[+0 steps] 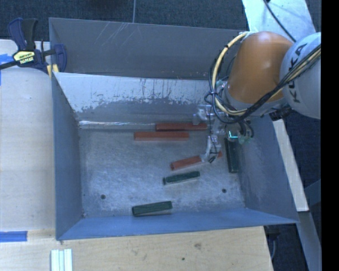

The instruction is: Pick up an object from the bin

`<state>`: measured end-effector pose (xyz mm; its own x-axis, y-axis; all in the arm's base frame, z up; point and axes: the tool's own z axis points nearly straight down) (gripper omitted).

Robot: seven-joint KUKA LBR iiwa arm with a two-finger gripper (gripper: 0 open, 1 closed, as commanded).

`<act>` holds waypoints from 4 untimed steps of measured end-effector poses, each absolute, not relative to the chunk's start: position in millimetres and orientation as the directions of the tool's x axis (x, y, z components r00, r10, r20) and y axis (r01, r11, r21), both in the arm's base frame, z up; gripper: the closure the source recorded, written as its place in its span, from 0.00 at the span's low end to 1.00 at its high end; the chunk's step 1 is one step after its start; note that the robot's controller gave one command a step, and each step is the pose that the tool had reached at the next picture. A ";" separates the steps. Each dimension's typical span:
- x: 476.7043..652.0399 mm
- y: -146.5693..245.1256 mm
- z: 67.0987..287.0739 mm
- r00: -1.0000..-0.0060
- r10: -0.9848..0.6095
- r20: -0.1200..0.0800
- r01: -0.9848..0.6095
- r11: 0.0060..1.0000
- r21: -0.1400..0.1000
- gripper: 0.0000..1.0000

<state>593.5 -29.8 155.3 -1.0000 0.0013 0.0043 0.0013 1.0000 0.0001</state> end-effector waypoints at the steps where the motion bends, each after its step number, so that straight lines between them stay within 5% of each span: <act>1: 568.1 -35.0 67.8 -1.000 0.031 -0.001 0.031 1.000 0.001 0.00; 2: 541.6 -48.0 70.8 -0.999 0.054 -0.002 0.054 0.999 0.000 0.00; 3: 543.3 -47.4 73.5 -0.999 0.052 -0.003 0.052 0.999 0.001 1.00; 4: 500.9 -64.6 219.6 -0.994 0.112 -0.011 0.112 0.994 -0.001 1.00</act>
Offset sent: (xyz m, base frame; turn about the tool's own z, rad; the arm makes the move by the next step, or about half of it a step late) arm -0.0251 -0.0054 -0.0853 0.0296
